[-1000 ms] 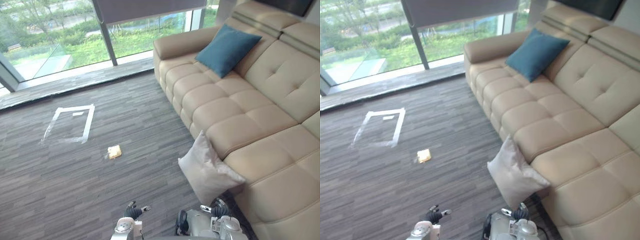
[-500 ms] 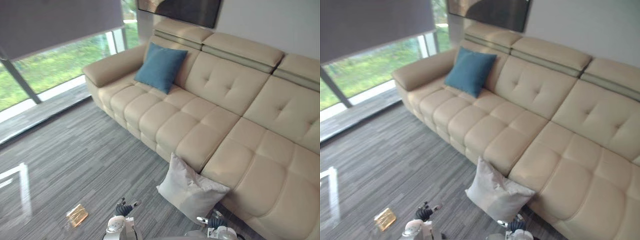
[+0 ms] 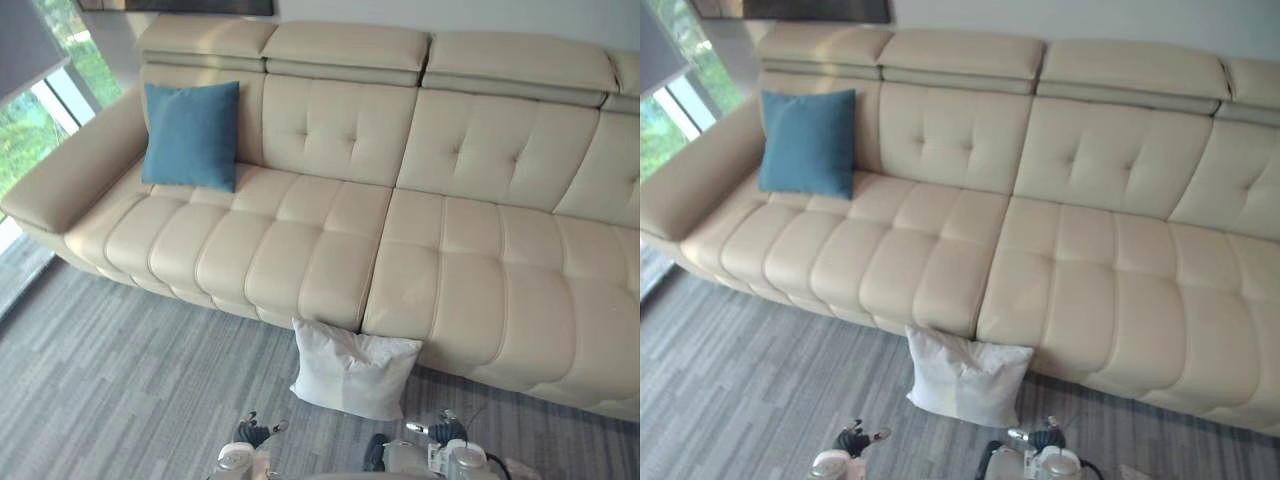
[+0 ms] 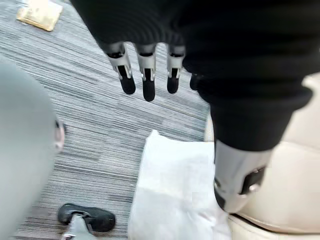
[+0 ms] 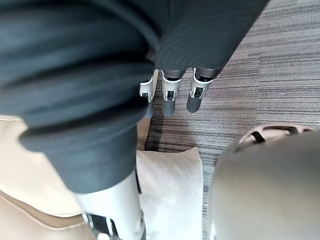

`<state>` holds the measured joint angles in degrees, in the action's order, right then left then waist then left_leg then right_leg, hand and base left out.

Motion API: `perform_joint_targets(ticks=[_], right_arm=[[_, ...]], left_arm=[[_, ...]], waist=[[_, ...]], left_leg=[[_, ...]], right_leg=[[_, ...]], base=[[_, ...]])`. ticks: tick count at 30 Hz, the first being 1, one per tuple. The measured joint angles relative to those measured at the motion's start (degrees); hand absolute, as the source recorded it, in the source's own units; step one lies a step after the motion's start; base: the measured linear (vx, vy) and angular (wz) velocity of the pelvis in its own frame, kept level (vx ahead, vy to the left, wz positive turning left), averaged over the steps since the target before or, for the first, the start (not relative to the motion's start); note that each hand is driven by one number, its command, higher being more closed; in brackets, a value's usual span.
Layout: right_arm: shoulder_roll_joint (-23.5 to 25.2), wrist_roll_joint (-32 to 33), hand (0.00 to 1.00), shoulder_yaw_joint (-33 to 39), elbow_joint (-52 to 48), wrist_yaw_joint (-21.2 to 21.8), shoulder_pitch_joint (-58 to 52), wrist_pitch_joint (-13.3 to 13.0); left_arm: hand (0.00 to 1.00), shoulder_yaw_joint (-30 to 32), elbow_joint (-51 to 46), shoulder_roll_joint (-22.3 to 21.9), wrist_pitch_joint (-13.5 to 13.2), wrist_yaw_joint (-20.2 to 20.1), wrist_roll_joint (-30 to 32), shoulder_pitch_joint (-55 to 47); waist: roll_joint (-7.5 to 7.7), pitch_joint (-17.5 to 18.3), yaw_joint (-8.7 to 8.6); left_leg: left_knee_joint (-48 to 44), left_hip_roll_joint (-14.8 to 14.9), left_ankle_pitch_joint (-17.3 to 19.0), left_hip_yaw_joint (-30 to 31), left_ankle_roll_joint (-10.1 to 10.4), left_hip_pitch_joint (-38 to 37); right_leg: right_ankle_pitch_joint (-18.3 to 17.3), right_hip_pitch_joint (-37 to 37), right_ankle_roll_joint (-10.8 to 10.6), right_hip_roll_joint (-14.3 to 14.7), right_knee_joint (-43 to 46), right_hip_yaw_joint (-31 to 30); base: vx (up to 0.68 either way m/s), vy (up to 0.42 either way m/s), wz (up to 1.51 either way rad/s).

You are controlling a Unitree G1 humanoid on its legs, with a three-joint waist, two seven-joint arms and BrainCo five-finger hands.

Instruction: Pick up cushions and gather them together orderly.

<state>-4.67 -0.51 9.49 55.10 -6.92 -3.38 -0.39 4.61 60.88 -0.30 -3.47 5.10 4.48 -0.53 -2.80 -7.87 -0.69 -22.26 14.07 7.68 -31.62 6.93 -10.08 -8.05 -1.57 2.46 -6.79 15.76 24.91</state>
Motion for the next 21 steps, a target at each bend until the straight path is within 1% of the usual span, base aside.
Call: perform_joint_targets(ticks=[1, 2, 3, 4, 5, 6, 7, 8, 9, 10, 11, 13, 14, 15, 16, 18, 19, 20, 21], right_arm=[[0.47, 0.0, 0.0, -0.13, -0.19, -0.02, -0.25, 0.03], [1.13, 0.0, 0.0, -0.22, -0.17, -0.02, -0.21, 0.16], [1.31, 0.11, 0.0, -0.14, -0.18, -0.1, 0.06, 0.27], [1.35, 0.15, 0.0, -0.08, -0.2, -0.1, 0.12, 0.27], [1.61, 0.2, 0.0, 0.25, -0.18, -0.21, -0.04, 0.36], [2.25, 0.26, 0.0, 0.86, -0.19, -0.45, -0.09, 0.37], [2.35, 0.31, 0.0, 0.93, -0.19, -0.5, -0.13, 0.36], [1.92, 0.39, 0.0, 0.99, -0.29, -0.5, -0.48, 0.34], [1.85, 0.4, 0.0, 0.99, 0.02, -0.58, -0.48, 0.42], [2.59, 0.51, 0.0, 1.08, -0.31, -0.63, -0.84, 0.51], [3.42, 0.48, 0.0, 0.97, -0.29, -0.68, -1.84, 0.45], [4.19, 0.48, 0.0, 0.95, -0.33, -1.05, -1.89, 0.41], [4.23, 0.47, 0.0, 0.93, -0.33, -1.16, -1.9, 0.41], [4.16, 0.47, 0.0, 0.94, -0.32, -1.21, -1.99, 0.39], [4.0, 0.5, 0.0, 1.03, -0.47, -1.82, -2.19, 0.15], [3.76, 0.51, 0.0, 1.03, -0.44, -2.44, -2.24, -0.07], [3.54, 0.52, 0.0, 1.01, -0.4, -2.84, -2.24, -0.11], [3.19, 0.56, 0.0, 1.03, -0.38, -3.28, -1.5, -0.12], [3.06, 0.63, 0.0, 1.02, -0.36, -3.36, -0.96, -0.11]], left_arm=[[0.0, 0.56, -0.98, -0.28, -0.05, -0.11, 0.01, -0.39], [0.0, 0.7, -1.69, -0.45, -0.08, -0.18, -0.01, -0.43], [0.0, 0.83, -2.32, -0.57, -0.14, -0.26, -0.03, -0.47], [0.0, 0.98, -2.5, -0.6, -0.13, -0.26, -0.03, -0.43], [0.0, 1.14, -3.33, -0.55, -0.19, -0.21, -0.06, -0.6], [0.0, 1.19, -4.23, -0.48, -0.47, -0.16, -0.09, -0.71], [0.0, 1.19, -4.28, -0.51, -0.66, -0.09, -0.12, -0.68], [0.0, 1.16, -4.3, -0.95, -0.9, -0.01, -0.15, -0.69], [0.0, 1.16, -4.37, -1.08, -0.96, -0.04, -0.23, -0.64], [0.0, 1.18, -4.3, -0.42, -1.08, 0.14, -0.26, -0.51], [0.0, 1.18, -3.99, 0.0, -1.07, 0.34, -0.25, -1.07], [0.0, 1.18, -4.21, 0.29, -1.12, 0.37, -0.2, -1.19], [0.0, 1.16, -4.13, 0.31, -1.12, 0.42, -0.18, -1.13], [0.0, 1.16, -4.11, 0.3, -1.11, 0.46, -0.18, -1.15], [0.0, 1.13, -3.93, 0.23, -1.05, 0.84, -0.19, -1.28], [0.0, 1.1, -3.89, 0.07, -1.03, 1.2, -0.33, -1.38], [0.0, 1.1, -3.88, -0.11, -1.02, 1.42, -0.71, -1.46], [0.0, 1.17, -3.92, -0.2, -1.04, 2.07, -1.31, -1.08], [0.0, 1.19, -3.97, -0.06, -1.06, 2.38, -1.4, -0.69]], waist=[[0.25, -0.12, 0.57], [0.49, -0.14, 0.98], [0.7, -0.21, 1.18], [0.85, -0.32, 1.2], [1.27, -0.58, 1.4], [1.77, -0.86, 1.84], [1.8, -0.89, 1.9], [1.07, -0.88, 1.89], [1.25, -0.77, 2.32], [1.88, 0.19, 2.24], [3.56, 1.19, 2.23], [4.64, 1.5, 2.34], [4.73, 1.56, 2.5], [4.64, 1.56, 2.52], [4.04, 1.57, 2.55], [3.64, 1.67, 2.59], [3.13, 1.55, 2.59], [2.96, 0.73, 2.67], [3.25, 0.19, 2.71]], left_leg=[[-7.3, 2.15, 0.91, 1.97, -0.8, 2.6], [-9.79, 2.35, 3.15, 4.24, -0.64, 4.15], [-9.85, 1.6, 6.41, 7.23, -0.4, 6.18], [-9.37, 1.02, 7.24, 8.55, -0.28, 6.98], [-7.29, -0.06, 8.27, 11.24, -0.32, 8.26], [-3.89, -1.41, 8.22, 15.07, -0.19, 9.75], [-2.67, -1.84, 8.11, 16.42, -0.23, 10.17], [2.68, -2.76, 4.59, 20.62, -1.03, 10.44], [2.33, -2.91, 5.35, 21.22, 0.63, 10.66], [3.27, -3.57, 5.54, 20.08, 0.24, 9.86], [4.29, -4.3, 5.58, 18.57, -0.38, 9.29], [4.6, -5.03, 5.94, 17.04, -0.97, 8.93], [5.35, -5.75, 5.97, 15.77, -1.26, 8.69], [5.9, -6.01, 5.86, 15.01, -1.44, 8.47], [6.71, -6.69, 5.64, 14.03, -1.75, 7.53], [7.05, -6.86, 5.62, 13.57, -1.76, 6.76], [7.17, -6.85, 5.62, 13.46, -1.76, 6.44], [6.92, -6.81, 5.63, 13.49, -1.76, 6.99], [6.46, -6.75, 5.63, 13.57, -1.76, 7.47]], right_leg=[[-0.16, 1.79, 0.25, 0.61, -1.42, -0.86], [-0.39, 2.42, 0.54, 0.87, -2.21, -2.4], [-0.42, 3.01, 0.51, 1.01, -2.99, -4.2], [-0.44, 3.31, 0.45, 1.01, -3.21, -4.86], [-0.5, 3.76, 0.28, 0.95, -3.27, -6.61], [-0.77, 3.77, -0.72, 0.76, -2.76, -8.31], [-1.01, 3.65, -1.18, 0.79, -2.41, -8.84], [-1.64, 3.15, -2.87, 1.72, -1.2, -10.42], [-2.27, 2.66, -3.85, 1.95, -0.61, -11.51], [-1.78, 2.58, -4.47, 1.46, -1.08, -13.3], [-1.06, 2.55, -5.33, 0.79, -2.1, -14.43], [-0.87, 1.97, -5.57, 0.16, -2.19, -15.98], [-0.46, 1.1, -6.27, -0.43, -2.16, -17.17], [-0.28, 0.79, -6.54, -0.59, -2.19, -17.79], [-0.1, 0.71, -6.86, -1.01, -2.12, -18.52], [-0.08, 0.86, -6.92, -1.01, -1.97, -18.88], [-0.19, 0.99, -6.94, -0.99, -1.85, -18.86], [-1.01, 0.14, -6.95, -1.09, 0.07, -18.86], [-1.38, -0.92, -6.84, -1.16, 1.55, -18.86]], base=[[0.12, -0.063, -0.33], [0.08, 0.011, -0.52], [0.06, 0.048, -0.53], [0.05, 0.073, -0.61], [0.04, 0.113, -0.7], [0.02, 0.142, -0.69], [0.0, 0.194, -0.74], [-0.04, 0.217, -0.54], [-0.04, 0.207, -0.54], [0.0, 0.211, -0.48], [0.04, 0.153, -0.38], [0.03, 0.164, -0.41], [0.02, 0.138, -0.41], [0.1, 0.123, -0.44], [0.11, 0.078, -0.28], [0.1, 0.041, -0.16], [0.08, 0.004, -0.05], [0.06, -0.011, 0.0], [0.01, -0.039, 0.09]])
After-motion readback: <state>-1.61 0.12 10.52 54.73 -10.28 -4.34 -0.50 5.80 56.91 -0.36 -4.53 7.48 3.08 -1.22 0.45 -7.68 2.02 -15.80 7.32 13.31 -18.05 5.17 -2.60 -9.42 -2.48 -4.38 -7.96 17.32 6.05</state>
